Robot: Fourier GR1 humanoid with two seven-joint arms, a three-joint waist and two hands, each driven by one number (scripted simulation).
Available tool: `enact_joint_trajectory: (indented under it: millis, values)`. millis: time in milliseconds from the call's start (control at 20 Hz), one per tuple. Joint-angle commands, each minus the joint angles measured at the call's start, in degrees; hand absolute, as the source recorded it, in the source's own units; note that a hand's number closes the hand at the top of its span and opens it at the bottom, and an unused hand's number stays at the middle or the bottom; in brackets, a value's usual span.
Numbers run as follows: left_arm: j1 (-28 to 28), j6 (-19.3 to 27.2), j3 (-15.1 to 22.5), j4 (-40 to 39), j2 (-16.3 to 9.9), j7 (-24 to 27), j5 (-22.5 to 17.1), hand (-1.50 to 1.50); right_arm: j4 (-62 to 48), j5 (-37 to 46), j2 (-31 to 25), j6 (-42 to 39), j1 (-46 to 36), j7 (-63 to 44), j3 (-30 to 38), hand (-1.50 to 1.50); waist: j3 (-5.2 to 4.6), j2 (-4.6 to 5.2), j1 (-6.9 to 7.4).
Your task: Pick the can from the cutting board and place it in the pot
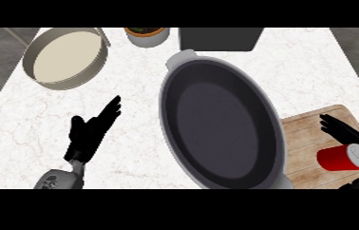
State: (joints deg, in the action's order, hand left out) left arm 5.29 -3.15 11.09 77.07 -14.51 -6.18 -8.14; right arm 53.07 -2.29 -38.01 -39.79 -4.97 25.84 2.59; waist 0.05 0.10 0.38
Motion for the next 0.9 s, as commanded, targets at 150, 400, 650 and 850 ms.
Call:
enact_joint_trajectory:
  millis: [150,400,650,850]
  values:
    - [2.35,0.47,-0.01,-1.28,1.71,-1.17,1.08,0.00,-1.16,9.74,1.14,2.36,-1.81,14.51,-5.75,1.50,0.12,0.07,-0.10]
    - [-1.45,1.92,1.39,0.86,3.31,0.22,2.85,0.00,-9.54,7.83,3.30,0.81,-2.44,18.84,-6.23,1.50,0.10,0.07,0.51]
    - [2.24,-1.20,-1.24,1.16,1.10,-3.21,-0.07,0.00,-8.90,2.73,3.31,-1.92,-1.61,19.49,-5.56,1.50,0.07,0.00,-0.04]
    - [-0.86,1.10,-2.05,0.19,1.57,-0.87,0.98,0.00,-3.85,-0.16,12.38,20.89,10.92,17.58,-1.10,1.50,-0.15,-0.72,-3.45]
